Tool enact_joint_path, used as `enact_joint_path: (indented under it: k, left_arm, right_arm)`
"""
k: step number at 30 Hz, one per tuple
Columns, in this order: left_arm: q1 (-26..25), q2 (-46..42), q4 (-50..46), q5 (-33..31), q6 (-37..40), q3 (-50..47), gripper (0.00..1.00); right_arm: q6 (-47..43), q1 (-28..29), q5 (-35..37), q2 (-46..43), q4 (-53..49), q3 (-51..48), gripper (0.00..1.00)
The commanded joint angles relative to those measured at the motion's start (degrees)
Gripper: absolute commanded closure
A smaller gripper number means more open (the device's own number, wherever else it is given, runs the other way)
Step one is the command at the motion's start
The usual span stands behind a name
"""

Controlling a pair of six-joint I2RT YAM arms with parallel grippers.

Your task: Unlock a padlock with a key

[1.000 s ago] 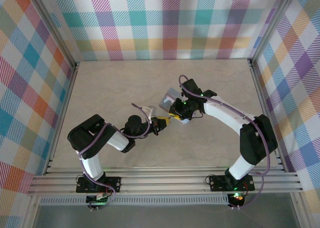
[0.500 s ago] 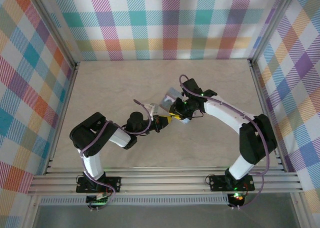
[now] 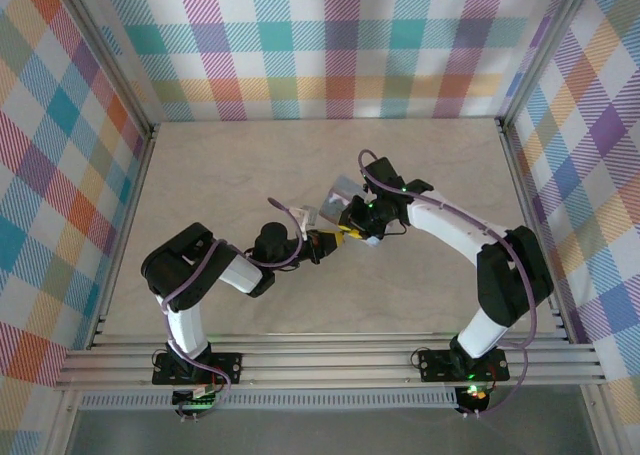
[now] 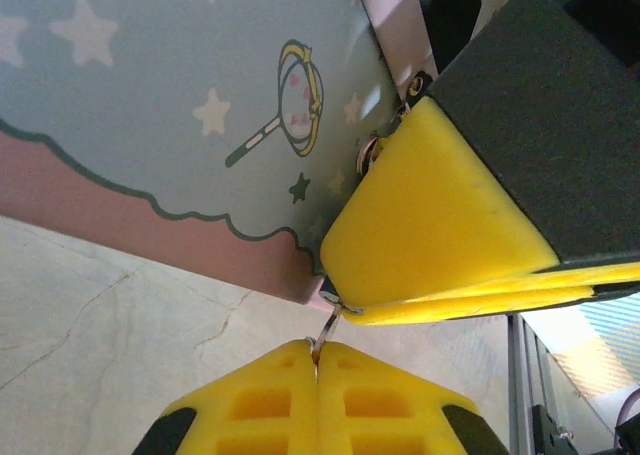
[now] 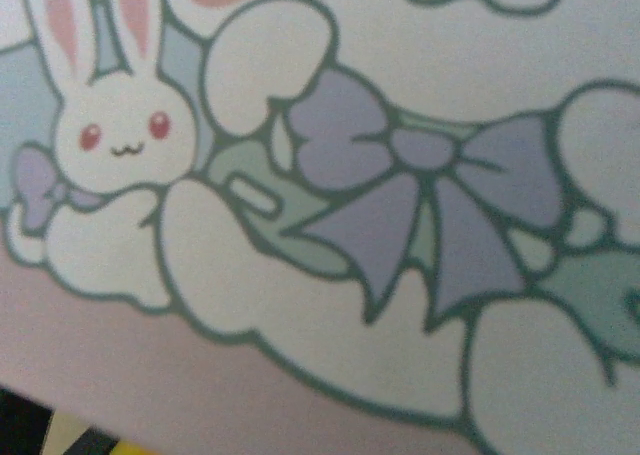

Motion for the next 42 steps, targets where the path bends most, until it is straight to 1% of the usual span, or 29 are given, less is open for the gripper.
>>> enact_joint_path:
  k: [1, 10, 15, 17, 19, 22, 29, 36, 42]
  left_arm:
    - [-1.00, 0.39, 7.33, 0.47, 0.81, -0.91, 1.00]
    - [-3.73, 3.55, 7.33, -2.70, 1.33, -4.06, 1.00]
    - [-5.23, 5.86, 7.37, -6.09, 1.66, -4.94, 1.00]
    - [-5.43, 6.51, 7.42, -6.83, 1.65, -5.12, 1.00]
    - [-5.65, 7.19, 7.42, -7.21, 1.64, -5.29, 1.00]
    - [-5.78, 8.24, 7.33, -7.83, 1.56, -5.45, 1.00]
    - [-6.62, 10.20, 7.33, -8.98, 0.68, -5.21, 1.00]
    - [-6.93, 10.81, 7.33, -9.47, 0.57, -5.52, 1.00]
    - [-6.98, 11.04, 7.17, -9.90, 0.40, -5.70, 1.00]
  right_arm:
    - [-0.27, 2.13, -1.24, -0.69, 1.66, -2.87, 0.94]
    - [0.86, 4.00, 2.31, -0.97, 7.74, -9.73, 0.93]
    - [1.64, 4.99, 4.39, -0.44, 11.40, -13.58, 0.92]
    - [2.28, 5.17, 4.90, -0.42, 13.23, -15.50, 0.88]
    - [3.02, 5.17, 5.76, -0.55, 14.82, -17.02, 0.78]
    - [3.65, 5.17, 6.92, -0.68, 16.77, -18.66, 0.73]
    - [5.56, 5.17, 8.42, -0.42, 20.91, -20.97, 0.64]
    - [8.21, 5.17, 10.76, -2.90, 23.68, -23.47, 0.53]
    - [13.14, 5.17, 13.41, -6.18, 27.78, -27.17, 0.50]
